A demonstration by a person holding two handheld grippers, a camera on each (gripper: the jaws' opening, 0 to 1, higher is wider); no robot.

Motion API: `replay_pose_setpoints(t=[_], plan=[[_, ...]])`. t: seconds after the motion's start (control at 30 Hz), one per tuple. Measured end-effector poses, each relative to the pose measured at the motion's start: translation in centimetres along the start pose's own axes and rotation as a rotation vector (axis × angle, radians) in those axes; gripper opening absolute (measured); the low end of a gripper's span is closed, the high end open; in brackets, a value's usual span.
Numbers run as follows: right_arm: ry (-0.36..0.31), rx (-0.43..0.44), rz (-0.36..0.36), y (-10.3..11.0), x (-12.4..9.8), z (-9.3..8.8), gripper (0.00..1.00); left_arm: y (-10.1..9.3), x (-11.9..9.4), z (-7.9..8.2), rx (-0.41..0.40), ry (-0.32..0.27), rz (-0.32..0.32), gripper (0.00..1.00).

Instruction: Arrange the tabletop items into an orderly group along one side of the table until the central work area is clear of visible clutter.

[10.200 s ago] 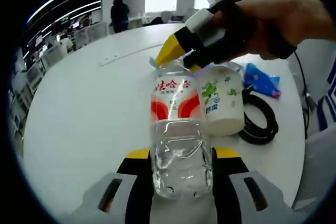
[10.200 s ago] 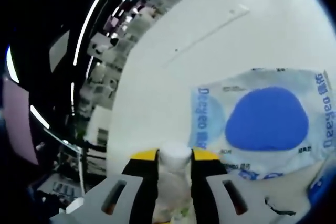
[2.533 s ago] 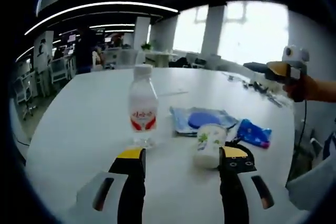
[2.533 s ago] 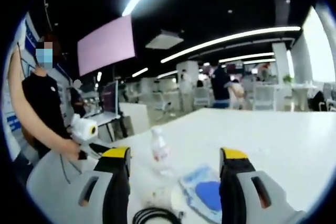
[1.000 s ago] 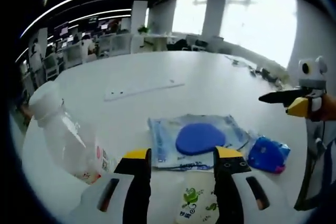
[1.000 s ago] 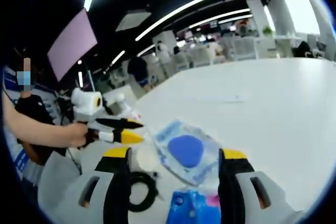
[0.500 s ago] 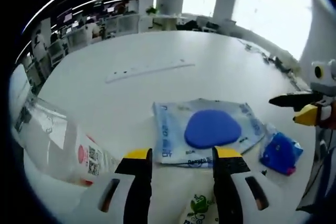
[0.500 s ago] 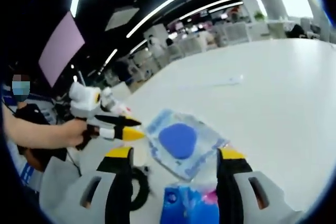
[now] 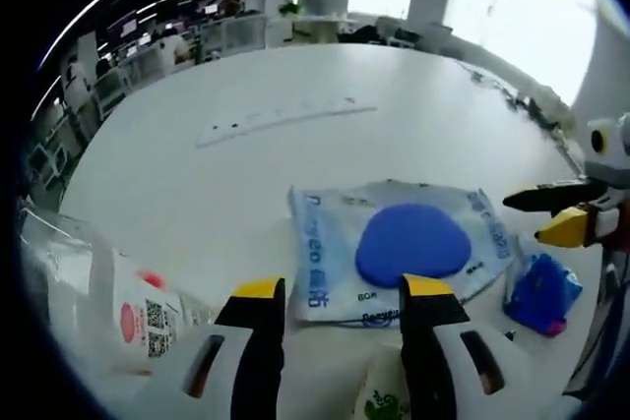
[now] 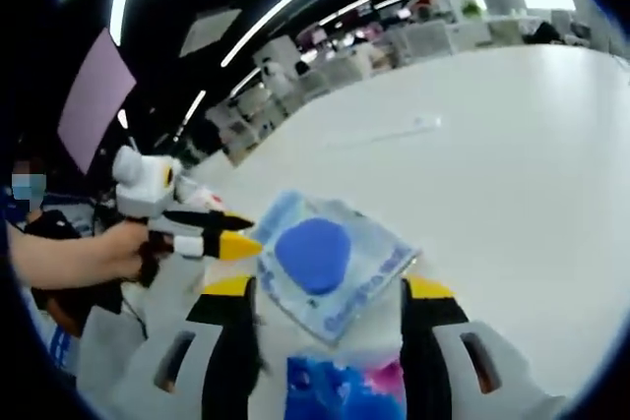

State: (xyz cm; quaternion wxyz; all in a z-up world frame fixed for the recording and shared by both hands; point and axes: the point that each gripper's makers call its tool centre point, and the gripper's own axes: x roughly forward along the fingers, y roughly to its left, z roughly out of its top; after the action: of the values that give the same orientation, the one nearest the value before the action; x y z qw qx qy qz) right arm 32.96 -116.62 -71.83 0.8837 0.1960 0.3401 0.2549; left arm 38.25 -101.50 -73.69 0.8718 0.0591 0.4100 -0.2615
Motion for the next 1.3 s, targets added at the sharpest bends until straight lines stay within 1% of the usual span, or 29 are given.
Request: replay_pose_setpoints(t=[0.07, 0.13, 0.2, 0.27, 0.37, 0.43, 0.47, 0.53, 0.57, 0.63, 0.67, 0.7, 0.73, 0.77, 0.8, 0.83, 0.87, 0.93, 1.0, 1.17, 1.2, 1.3], plan=[[-0.001, 0.039, -0.033, -0.9, 0.1, -0.1, 0.51, -0.2, 0.4, -0.2, 0.003, 0.014, -0.002, 0.46], [-0.026, 0.099, -0.044, -1.5, 0.2, 0.2, 0.48, -0.2, 0.7, -0.3, 0.013, 0.014, 0.002, 0.49], [-0.045, 0.182, -0.039, -1.7, 0.3, 0.4, 0.47, 0.0, 0.8, -0.5, -0.019, 0.024, 0.013, 0.52], [-0.045, 0.196, -0.039, -1.9, 0.2, 0.3, 0.46, 0.2, 0.9, -0.4, -0.043, 0.013, 0.016, 0.51], [-0.030, 0.190, -0.056, -2.1, 0.3, 0.0, 0.45, 0.4, 1.3, -0.8, -0.064, 0.033, 0.014, 0.50], [-0.015, 0.197, -0.066, -2.1, 0.4, -0.3, 0.43, 0.4, 1.5, -0.9, -0.062, 0.042, 0.011, 0.47], [-0.007, 0.198, -0.067, -2.1, 0.5, -0.5, 0.41, 0.6, 1.6, -1.0, -0.059, 0.048, 0.018, 0.46], [0.014, 0.200, -0.073, -2.1, 0.9, -0.9, 0.36, 0.8, 1.6, -1.0, -0.057, 0.051, 0.020, 0.41], [0.026, 0.204, -0.076, -2.1, 1.0, -1.1, 0.32, 0.6, 1.7, -1.0, -0.068, 0.053, 0.004, 0.37], [0.046, 0.212, -0.077, -2.0, 1.5, -1.5, 0.24, 0.7, 1.7, -1.0, -0.072, 0.050, 0.010, 0.34], [0.066, 0.210, -0.089, -2.1, 1.7, -1.9, 0.18, 0.8, 1.7, -1.1, -0.071, 0.050, 0.013, 0.27], [0.069, 0.206, -0.101, -2.1, 1.8, -2.0, 0.14, 1.0, 1.5, -1.6, -0.042, 0.078, 0.019, 0.18], [0.058, 0.178, -0.131, -2.6, 1.8, -1.8, 0.11, 1.4, 1.5, -1.7, -0.017, 0.081, 0.037, 0.13], [0.079, 0.169, -0.151, -2.9, 1.7, -2.0, 0.07, 1.4, 1.5, -1.5, -0.016, 0.060, 0.030, 0.09], [0.068, 0.184, -0.130, -2.6, 1.8, -1.8, 0.06, 1.3, 1.4, -1.5, -0.031, 0.057, 0.019, 0.05], [0.061, 0.204, -0.137, -2.8, 1.8, -1.5, 0.05, 1.4, 1.2, -1.6, -0.038, 0.059, 0.017, 0.04], [0.053, 0.205, -0.138, -2.7, 1.8, -1.3, 0.03, 1.3, 1.2, -1.6, -0.040, 0.059, 0.012, 0.04], [0.047, 0.189, -0.144, -2.6, 1.8, -1.0, 0.02, 1.0, 1.2, -1.6, -0.023, 0.063, 0.001, 0.03], [0.052, 0.156, -0.151, -2.6, 1.8, -0.8, 0.00, 0.7, 1.0, -1.5, -0.017, 0.062, -0.002, 0.02], [0.019, 0.142, -0.151, -2.7, 0.9, 0.5, 0.00, 0.0, 0.6, -1.6, -0.030, 0.061, -0.031, 0.01], [0.017, 0.132, -0.149, -2.7, 0.7, 0.7, 0.00, -0.2, 0.5, -1.4, -0.027, 0.057, -0.035, 0.01], [0.005, 0.118, -0.153, -3.2, 0.0, 1.4, 0.00, -1.1, -0.2, -0.1, -0.008, 0.024, -0.056, 0.01]])
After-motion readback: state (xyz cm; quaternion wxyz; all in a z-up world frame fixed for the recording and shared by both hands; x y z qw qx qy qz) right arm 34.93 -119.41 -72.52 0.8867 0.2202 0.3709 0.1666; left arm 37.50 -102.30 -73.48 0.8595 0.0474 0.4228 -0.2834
